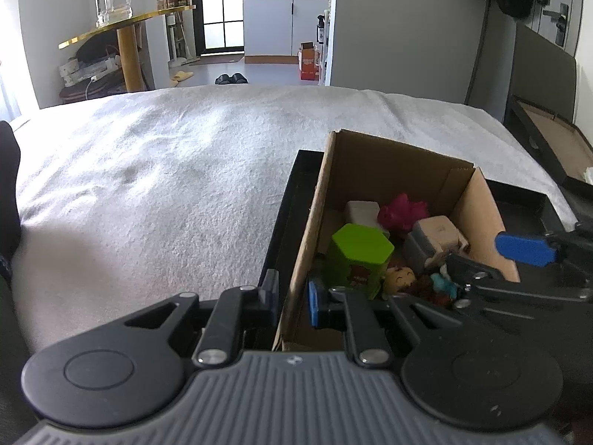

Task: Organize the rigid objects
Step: 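Open the right gripper to drop the red crab toy into the box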

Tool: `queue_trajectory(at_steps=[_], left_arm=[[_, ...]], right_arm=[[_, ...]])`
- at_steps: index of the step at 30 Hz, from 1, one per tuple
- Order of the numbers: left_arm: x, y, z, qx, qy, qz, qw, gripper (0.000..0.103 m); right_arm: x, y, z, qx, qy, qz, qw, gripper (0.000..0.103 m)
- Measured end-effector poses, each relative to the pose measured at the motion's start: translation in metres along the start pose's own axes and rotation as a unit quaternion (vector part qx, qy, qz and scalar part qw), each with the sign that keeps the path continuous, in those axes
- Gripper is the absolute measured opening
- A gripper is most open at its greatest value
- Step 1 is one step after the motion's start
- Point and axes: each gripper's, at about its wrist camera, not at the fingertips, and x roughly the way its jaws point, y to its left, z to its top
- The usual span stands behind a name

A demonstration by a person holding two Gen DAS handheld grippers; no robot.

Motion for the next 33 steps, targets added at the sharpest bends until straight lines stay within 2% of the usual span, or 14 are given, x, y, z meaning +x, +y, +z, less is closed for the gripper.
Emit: queue_trajectory(at_steps=[3, 7, 11, 19, 23, 25, 33], left_arm=[[0.001, -0.001, 0.000, 0.006, 0.013, 0.000, 0.9999, 0.017], [-0.002, 0.000, 0.005, 0.007, 0.034, 0.000, 0.9994, 0.018], [-0.012, -0.002, 0.010, 0.008, 0.040, 0.001, 0.9992, 0.022], [-0.042, -0.019, 0.024, 0.029, 0.030, -0.008, 0.9991, 0.052], [-0.055, -0.027, 0.031, 0.040, 0.026, -0.015, 0.9988, 0.062], [-0.062, -0.030, 0.032, 0.043, 0.025, -0.020, 0.9986, 0.067], [-0.080, -0.038, 0.035, 0.048, 0.031, -0.037, 0.9977, 0.082]], right_arm=[[-0.009, -0.003, -0.002, 0.008, -0.008, 0.009, 1.000, 0.042], [-0.024, -0.016, -0.006, 0.028, -0.017, 0.007, 0.999, 0.050], [-0.035, -0.037, -0.013, 0.065, -0.021, 0.008, 0.998, 0.053], [-0.055, -0.077, -0.027, 0.135, -0.025, 0.008, 0.991, 0.062], [-0.066, -0.090, -0.032, 0.160, -0.032, 0.008, 0.987, 0.072], [-0.071, -0.094, -0.033, 0.172, -0.032, 0.012, 0.985, 0.081], [-0.089, -0.111, -0.037, 0.206, -0.044, 0.017, 0.977, 0.095]])
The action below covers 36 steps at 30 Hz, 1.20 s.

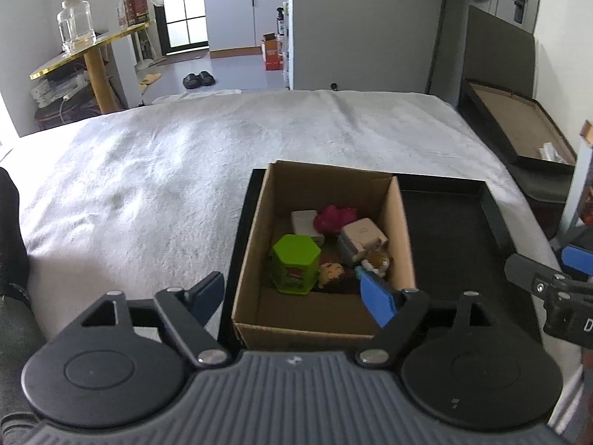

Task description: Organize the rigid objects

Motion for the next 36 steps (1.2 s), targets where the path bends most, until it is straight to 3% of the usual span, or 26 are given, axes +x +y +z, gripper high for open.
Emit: queue_trajectory(at_steps=[16, 19, 36], left_arm=[[-0.050, -0.005, -0.008, -0.002, -0.032, -0.036, 0.9988, 0.083], [-0.057, -0.006, -0.009, 0.001, -0.021, -0.055, 0.9983, 0.083], [-0.110, -0.001, -0.019, 0.008, -0.024, -0.075, 0.9968, 0.098]], right_arm=[[-0.044, -0.019, 0.001, 0.022, -0.043, -0.003, 0.999, 0.099], [-0.052, -0.023, 0.003, 0.036, -0.039, 0.007, 0.999, 0.100], [-0.102, -0.026, 0.008, 0.051, -0.017, 0.013, 0.998, 0.103]])
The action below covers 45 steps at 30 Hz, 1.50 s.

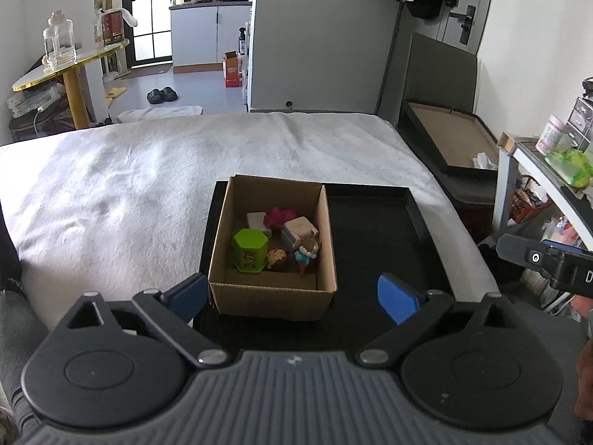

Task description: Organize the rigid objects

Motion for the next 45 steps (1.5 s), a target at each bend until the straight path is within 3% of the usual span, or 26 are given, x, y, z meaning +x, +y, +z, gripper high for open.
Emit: queue_trajectory(at_steps=[16, 45], left_arm=[[-0.044, -0.008, -0.003, 0.035, -0.013, -0.010, 0.9993, 0.099], [-0.065, -0.009, -0.023, 0.054, -0.009, -0.018, 0.9983, 0.099]], right_arm=[[-0.045, 0.015, 0.008, -0.011, 0.030, -0.061, 0.998, 0.103], [-0.069, 0.023, -0.009, -0.003, 0.053, -0.079, 0.996, 0.103]])
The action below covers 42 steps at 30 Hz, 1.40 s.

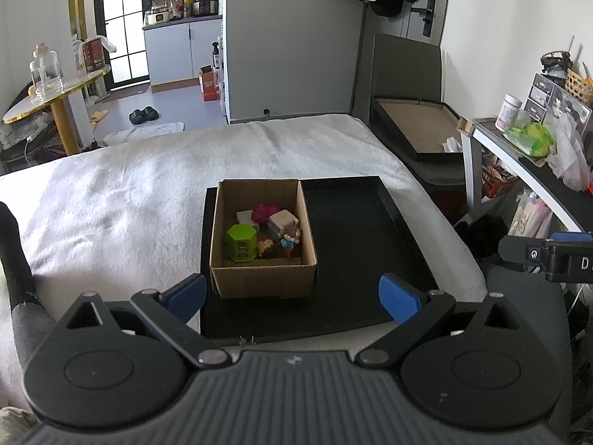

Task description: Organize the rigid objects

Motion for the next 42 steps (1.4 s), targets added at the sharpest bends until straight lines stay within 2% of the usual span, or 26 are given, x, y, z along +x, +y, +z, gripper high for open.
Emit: queue_trajectory(at_steps=[42], left_arm=[[0.0029, -0.0013, -0.0036, 0.000, 0.009, 0.001, 1.0000, 0.099]], right_arm=[[-0.0046, 0.0011, -0.0043, -0.007, 0.001, -0.017, 1.000, 0.103]])
